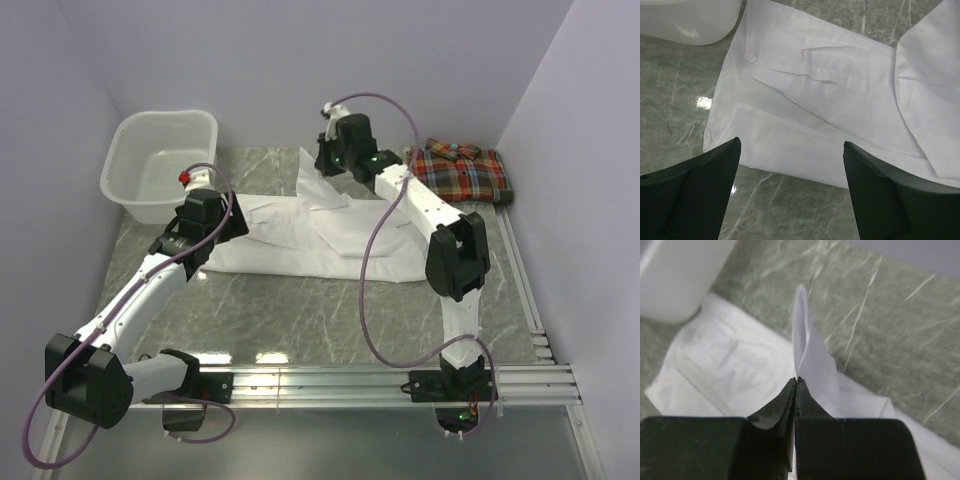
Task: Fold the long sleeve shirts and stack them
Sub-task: Fold the shirt
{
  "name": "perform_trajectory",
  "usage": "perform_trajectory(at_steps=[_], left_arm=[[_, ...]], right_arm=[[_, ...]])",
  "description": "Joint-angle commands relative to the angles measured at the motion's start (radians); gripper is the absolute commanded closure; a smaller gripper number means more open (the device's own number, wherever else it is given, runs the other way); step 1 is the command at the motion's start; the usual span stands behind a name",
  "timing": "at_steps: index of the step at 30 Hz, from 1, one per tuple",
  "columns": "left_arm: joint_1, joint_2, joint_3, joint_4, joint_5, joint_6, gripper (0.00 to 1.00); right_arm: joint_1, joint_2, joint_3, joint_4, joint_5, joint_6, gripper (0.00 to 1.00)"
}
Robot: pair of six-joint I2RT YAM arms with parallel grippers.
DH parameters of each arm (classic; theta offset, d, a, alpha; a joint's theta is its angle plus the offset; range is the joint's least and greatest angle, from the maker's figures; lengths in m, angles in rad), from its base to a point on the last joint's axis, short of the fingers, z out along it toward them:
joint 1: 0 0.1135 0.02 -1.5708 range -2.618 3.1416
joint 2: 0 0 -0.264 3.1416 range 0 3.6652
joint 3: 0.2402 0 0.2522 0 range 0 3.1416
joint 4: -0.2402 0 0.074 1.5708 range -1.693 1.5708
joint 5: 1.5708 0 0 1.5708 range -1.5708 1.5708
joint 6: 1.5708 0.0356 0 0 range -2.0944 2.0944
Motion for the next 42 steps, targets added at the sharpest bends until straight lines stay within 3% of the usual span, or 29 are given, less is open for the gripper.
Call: perform_trajectory(at_steps=[1,6,14,19,26,35,42], left_arm=[[-0.005,0.002,0.003,0.019,-0.014,0.004,0.11],[-0.003,0.002,0.005,0.01,-0.034,-0.01,0.11],[-0.002,-0.006,0.008,-0.018,-0.109,-0.042,0.11],[0.008,-0.01,0.009,-0.024,-0.115,-0.059,0.11],[0.015,-0.018,0.011,-0.026,-0.115,-0.063,0.11],[0.021,-0.013,0.006,-0.021,-0.094,-0.06,0.11],[0.021,0.001,0.008,-0.019,-0.072,-0.056,0.11]], right_arm=[[0.079,-0.122,-0.079,0.037,0.04,-0.136,1.0],[0.144,-0.099,-0.019,-0.047,0.075,-0.198,1.0],[0.26,-0.111,-0.026,-0.047,0.129,-0.238,1.0],[0.28,-0.111,-0.051,-0.059,0.158,-0.167,1.0],[0.281,-0.166,-0.076,-0.069,0.164,-0.219,1.0],[0.194,-0.162,0.015,-0.115,0.468,-0.242,1.0],[0.065,-0.189,0.076,-0.089,0.5,-0.224,1.0]])
